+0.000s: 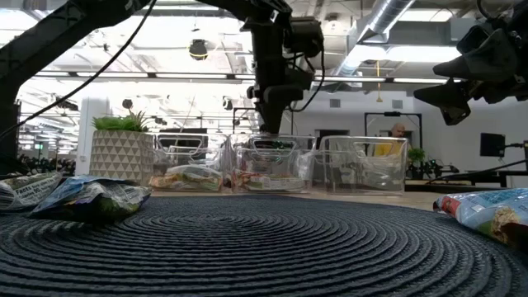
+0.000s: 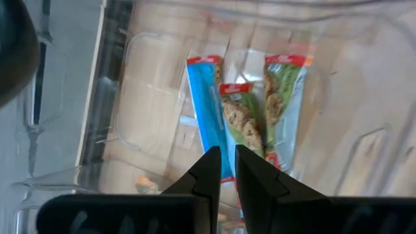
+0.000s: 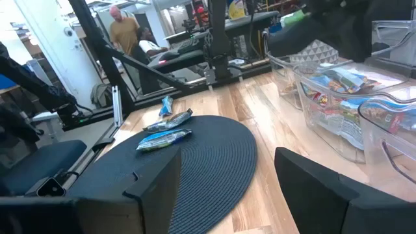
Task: Pick and place Granola Bars by type
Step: Put the blue bar into the right transparent bin
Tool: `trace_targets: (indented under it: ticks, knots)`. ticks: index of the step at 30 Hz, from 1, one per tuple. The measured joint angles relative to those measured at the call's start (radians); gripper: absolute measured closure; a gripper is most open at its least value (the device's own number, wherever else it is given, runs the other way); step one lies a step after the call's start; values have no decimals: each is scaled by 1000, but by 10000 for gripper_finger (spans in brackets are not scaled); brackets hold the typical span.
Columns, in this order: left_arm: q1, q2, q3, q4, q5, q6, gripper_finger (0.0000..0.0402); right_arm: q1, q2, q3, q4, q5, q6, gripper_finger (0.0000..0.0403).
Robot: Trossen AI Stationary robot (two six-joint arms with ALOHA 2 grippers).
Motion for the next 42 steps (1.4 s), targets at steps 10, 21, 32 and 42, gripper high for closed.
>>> trace_targets:
  ticks: [10,21,32,42]
  knots:
    - [-54,-63,0,32,4,-61,363,0,0,0,0,1,0,159]
    - [-190,-124,1,74,45,-143,363,0,0,0,0,0,0,159]
    - [-391,-128,1,108,106,-282,363,0,0,0,0,0,0,159]
    - [-554,-128,1,72,106,-575,363,0,0,0,0,0,0,159]
